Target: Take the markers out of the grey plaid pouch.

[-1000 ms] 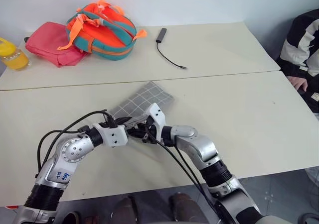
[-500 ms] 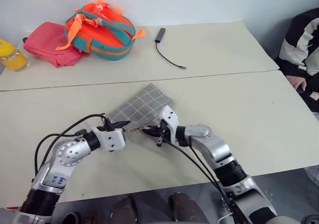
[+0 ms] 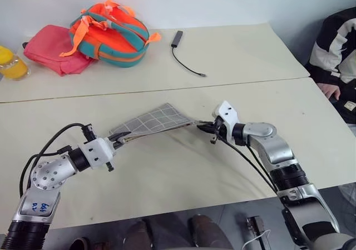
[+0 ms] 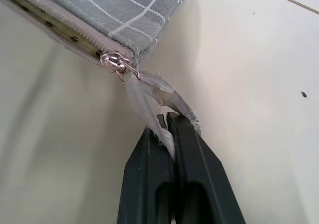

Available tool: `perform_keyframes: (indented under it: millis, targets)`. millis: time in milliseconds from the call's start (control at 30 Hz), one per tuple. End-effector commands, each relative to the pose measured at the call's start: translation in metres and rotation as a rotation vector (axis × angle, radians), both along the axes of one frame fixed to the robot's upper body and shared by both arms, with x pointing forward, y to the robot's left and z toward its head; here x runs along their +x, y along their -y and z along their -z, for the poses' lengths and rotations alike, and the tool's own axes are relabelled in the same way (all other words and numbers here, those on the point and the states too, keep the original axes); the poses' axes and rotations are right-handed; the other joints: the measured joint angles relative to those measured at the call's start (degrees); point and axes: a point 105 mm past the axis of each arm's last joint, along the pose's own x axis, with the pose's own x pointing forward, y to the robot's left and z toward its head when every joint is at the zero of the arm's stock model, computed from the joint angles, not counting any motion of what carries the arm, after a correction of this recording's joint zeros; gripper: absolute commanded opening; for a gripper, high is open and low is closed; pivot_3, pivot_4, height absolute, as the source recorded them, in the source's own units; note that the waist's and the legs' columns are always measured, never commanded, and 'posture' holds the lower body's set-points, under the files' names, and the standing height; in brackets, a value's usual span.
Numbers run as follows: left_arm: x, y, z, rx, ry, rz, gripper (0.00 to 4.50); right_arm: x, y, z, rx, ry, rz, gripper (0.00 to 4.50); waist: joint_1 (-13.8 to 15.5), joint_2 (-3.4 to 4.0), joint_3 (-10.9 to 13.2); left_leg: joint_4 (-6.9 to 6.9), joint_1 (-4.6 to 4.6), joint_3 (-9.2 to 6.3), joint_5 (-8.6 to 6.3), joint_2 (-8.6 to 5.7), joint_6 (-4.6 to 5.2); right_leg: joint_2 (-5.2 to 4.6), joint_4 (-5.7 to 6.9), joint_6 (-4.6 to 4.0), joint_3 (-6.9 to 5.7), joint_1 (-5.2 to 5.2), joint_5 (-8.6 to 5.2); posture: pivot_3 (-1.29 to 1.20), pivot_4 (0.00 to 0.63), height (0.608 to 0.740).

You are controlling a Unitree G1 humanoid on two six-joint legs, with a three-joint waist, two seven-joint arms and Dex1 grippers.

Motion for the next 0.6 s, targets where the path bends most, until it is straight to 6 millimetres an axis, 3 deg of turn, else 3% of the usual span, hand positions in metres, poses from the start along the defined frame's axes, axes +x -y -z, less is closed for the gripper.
perform_keyframes:
  millis: [33,167,433,533,600]
  targets:
    - [0.001,0.003,-0.012,-0.048,0.04,0.001,0.0,-0.016,-0.015,-0.022,0.067,0.037,-0.105,0.96,0.1,0.0,0.0,0.0,0.0,0.0,0.0,-0.01,0.0,0.01,0.0,0.0,0.0,0.0,0.0,0.0,0.15,0.74]
    - [0.002,0.009,-0.011,-0.066,0.023,0.016,0.0,-0.033,-0.016,-0.031,0.047,0.031,-0.194,2.32,0.2,0.0,0.0,0.02,-0.01,-0.01,0.0,-0.01,0.0,0.01,0.01,0.0,-0.01,0.02,0.0,0.0,0.15,0.74]
    - [0.004,0.007,-0.011,-0.053,0.018,0.023,0.0,-0.025,0.014,-0.067,-0.009,0.144,-0.141,2.32,0.2,-0.01,0.0,0.08,0.0,-0.01,-0.01,-0.02,0.02,0.02,-0.04,0.0,-0.01,0.07,0.0,0.0,0.15,0.74]
    - [0.005,0.009,-0.012,-0.066,0.009,0.039,0.0,-0.03,0.001,-0.087,0.062,0.184,-0.189,2.32,0.1,-0.01,0.0,0.06,0.0,-0.01,-0.01,-0.02,0.02,0.02,-0.04,0.0,0.0,0.06,0.0,0.0,0.15,0.74]
    - [0.004,0.013,-0.012,-0.075,0.0,0.061,0.0,-0.039,-0.017,-0.094,0.113,0.202,-0.255,1.94,-0.1,-0.01,0.0,0.04,0.01,0.01,-0.01,0.04,0.02,0.03,-0.03,0.0,0.05,0.04,0.0,0.0,0.15,0.74]
